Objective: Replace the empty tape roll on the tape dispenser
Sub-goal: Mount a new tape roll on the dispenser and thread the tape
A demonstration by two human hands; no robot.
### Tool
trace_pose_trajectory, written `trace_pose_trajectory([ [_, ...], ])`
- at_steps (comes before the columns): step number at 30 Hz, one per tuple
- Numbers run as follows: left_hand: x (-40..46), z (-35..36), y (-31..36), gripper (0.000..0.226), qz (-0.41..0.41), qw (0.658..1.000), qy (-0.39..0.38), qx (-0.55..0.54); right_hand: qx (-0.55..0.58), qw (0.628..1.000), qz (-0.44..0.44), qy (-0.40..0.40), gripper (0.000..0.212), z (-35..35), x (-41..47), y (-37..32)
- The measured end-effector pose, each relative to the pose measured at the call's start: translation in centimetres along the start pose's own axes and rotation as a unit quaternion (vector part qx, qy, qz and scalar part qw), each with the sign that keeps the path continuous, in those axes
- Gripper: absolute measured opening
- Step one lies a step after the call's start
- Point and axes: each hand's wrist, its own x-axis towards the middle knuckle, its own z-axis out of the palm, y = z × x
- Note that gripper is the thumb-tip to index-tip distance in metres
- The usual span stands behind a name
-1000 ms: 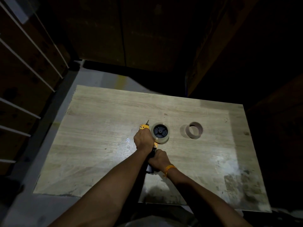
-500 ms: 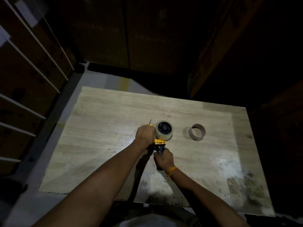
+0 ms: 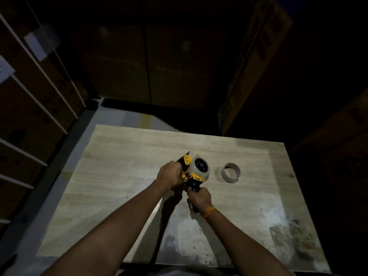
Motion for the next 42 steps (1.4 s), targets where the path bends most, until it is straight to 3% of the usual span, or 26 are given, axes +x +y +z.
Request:
trace_pose_trajectory([
  [5, 1.1, -2.7, -0.4, 0.013, 0.065, 0.998, -0.020, 0.016, 0.052, 0.998, 0.016, -0.028, 0.035, -2.7, -1.0, -0.5],
  [12, 1.3, -7.0, 1.7, 0.004, 0.198, 0.969, -0.047, 0.143, 0.097, 0.990, 0.056, -0.084, 0.017, -3.4, -1.9, -1.5],
  [20, 2.0, -11.4, 3.1, 0.022, 0.190, 0.960, -0.109, 0.175, 0.123, 0.983, 0.055, -0.126, 0.010, -2.3, -2.1, -1.2],
  [33, 2.9, -20.4, 5.4, 0.022, 0.193, 0.949, -0.159, 0.193, 0.163, 0.979, -0.058, -0.104, 0.019, -3.3, -2.7, -3.2],
  [39, 2.3, -23.6, 6.5, 0.006, 0.195, 0.952, -0.115, 0.204, 0.185, 0.975, -0.068, -0.100, 0.025, -3.3, -3.1, -2.5],
  [42, 2.7, -23.6, 6.9, 0.012, 0.186, 0.954, -0.108, 0.207, 0.209, 0.969, -0.088, -0.102, 0.027, -3.0, -3.6, -2.6],
])
